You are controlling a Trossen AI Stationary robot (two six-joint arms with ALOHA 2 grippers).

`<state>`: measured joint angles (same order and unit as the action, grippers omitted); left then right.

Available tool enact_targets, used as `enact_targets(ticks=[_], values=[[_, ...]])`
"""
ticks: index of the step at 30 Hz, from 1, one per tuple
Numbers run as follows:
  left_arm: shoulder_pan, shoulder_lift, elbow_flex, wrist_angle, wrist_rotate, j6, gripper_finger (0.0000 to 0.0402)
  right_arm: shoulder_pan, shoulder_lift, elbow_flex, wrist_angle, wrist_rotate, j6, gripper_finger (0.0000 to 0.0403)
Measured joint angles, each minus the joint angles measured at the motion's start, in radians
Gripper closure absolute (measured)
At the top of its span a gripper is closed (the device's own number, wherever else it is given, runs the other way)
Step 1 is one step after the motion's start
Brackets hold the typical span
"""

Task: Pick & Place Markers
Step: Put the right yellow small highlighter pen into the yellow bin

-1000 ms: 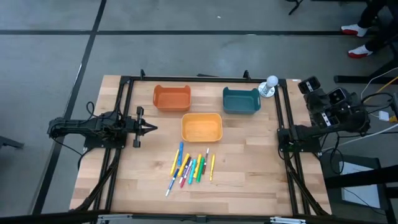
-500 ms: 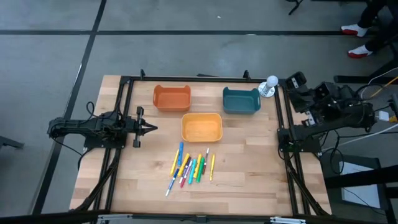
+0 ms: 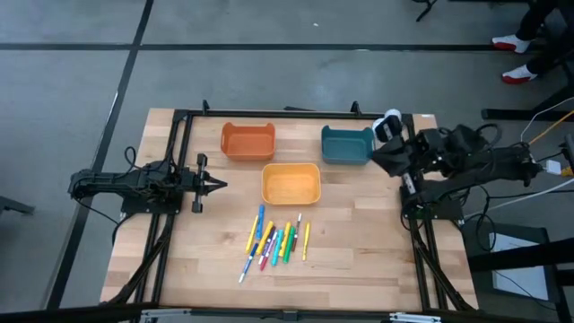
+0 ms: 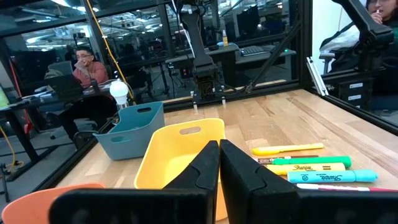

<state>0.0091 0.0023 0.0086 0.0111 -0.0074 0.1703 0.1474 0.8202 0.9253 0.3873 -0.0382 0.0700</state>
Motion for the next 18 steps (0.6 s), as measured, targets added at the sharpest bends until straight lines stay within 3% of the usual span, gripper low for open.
enact_targets(ticks=[8, 18], values=[[0.000, 0.000, 0.000, 0.000, 0.000, 0.000, 0.0389, 0.000, 0.085, 0.000, -0.021, -0.113, 0.000, 0.0382], [0.000, 0.000, 0.000, 0.000, 0.000, 0.000, 0.0391, 0.000, 0.169, 0.000, -0.023, -0.116, -0.001, 0.0382]])
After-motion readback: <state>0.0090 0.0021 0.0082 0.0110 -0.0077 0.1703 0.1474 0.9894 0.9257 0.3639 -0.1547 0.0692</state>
